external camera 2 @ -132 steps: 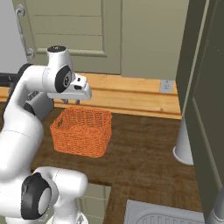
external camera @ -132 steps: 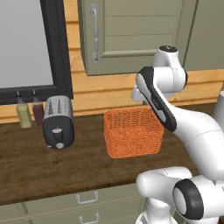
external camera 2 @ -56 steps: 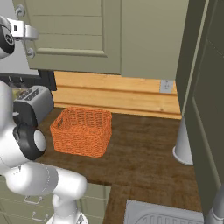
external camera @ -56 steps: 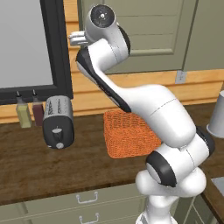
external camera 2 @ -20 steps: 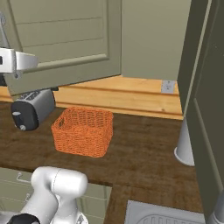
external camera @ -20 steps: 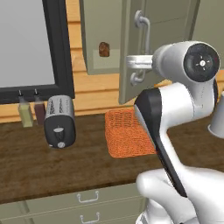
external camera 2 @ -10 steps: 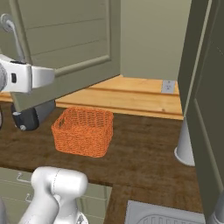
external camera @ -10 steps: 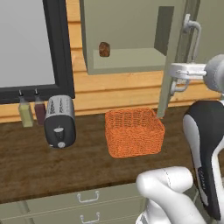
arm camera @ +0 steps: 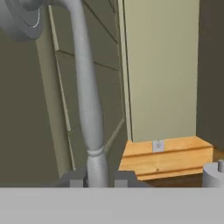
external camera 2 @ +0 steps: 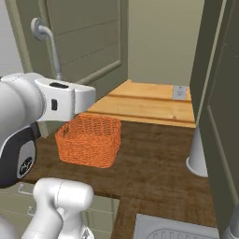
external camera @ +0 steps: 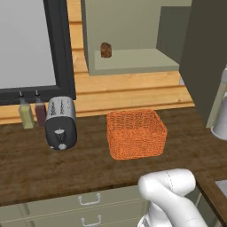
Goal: Open the cabinet, pick up the bread from the cabinet and place it in the basket. Then move the basket to the dining counter.
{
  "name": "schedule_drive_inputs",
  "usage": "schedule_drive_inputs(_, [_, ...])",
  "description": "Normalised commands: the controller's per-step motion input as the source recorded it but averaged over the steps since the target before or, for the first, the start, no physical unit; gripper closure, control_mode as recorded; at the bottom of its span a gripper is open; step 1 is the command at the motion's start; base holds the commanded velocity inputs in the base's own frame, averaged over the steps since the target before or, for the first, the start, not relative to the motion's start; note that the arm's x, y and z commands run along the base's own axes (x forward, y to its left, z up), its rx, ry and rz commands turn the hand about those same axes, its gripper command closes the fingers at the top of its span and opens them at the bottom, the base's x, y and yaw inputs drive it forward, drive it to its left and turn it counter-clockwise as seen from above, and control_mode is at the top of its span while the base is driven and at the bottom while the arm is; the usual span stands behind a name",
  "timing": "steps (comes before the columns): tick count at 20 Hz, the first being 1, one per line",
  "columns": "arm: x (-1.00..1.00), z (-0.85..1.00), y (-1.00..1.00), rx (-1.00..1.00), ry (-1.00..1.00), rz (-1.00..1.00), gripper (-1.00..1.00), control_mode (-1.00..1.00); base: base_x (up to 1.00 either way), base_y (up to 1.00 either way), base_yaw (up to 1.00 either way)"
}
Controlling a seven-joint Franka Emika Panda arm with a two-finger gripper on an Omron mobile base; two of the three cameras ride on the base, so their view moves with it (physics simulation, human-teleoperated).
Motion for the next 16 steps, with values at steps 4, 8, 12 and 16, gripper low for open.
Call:
schedule_drive_inputs(4, [0.0, 0.0, -1.0, 0.0, 0.0, -0.11, 1.0, -1.0, 0.0, 0.0, 0.0])
schedule_drive_inputs(8, [-0.11, 0.0, -0.74, 0.0, -0.1, -0.24, 1.0, -1.0, 0.0, 0.0, 0.0])
schedule_drive_inputs(12, [-0.33, 0.0, -0.52, 0.0, -0.28, -0.43, 1.0, -1.0, 0.0, 0.0, 0.0])
schedule_drive_inputs(16, [-0.75, 0.05, -0.01, -0.04, -0.29, -0.54, 1.0, -1.0, 0.0, 0.0, 0.0])
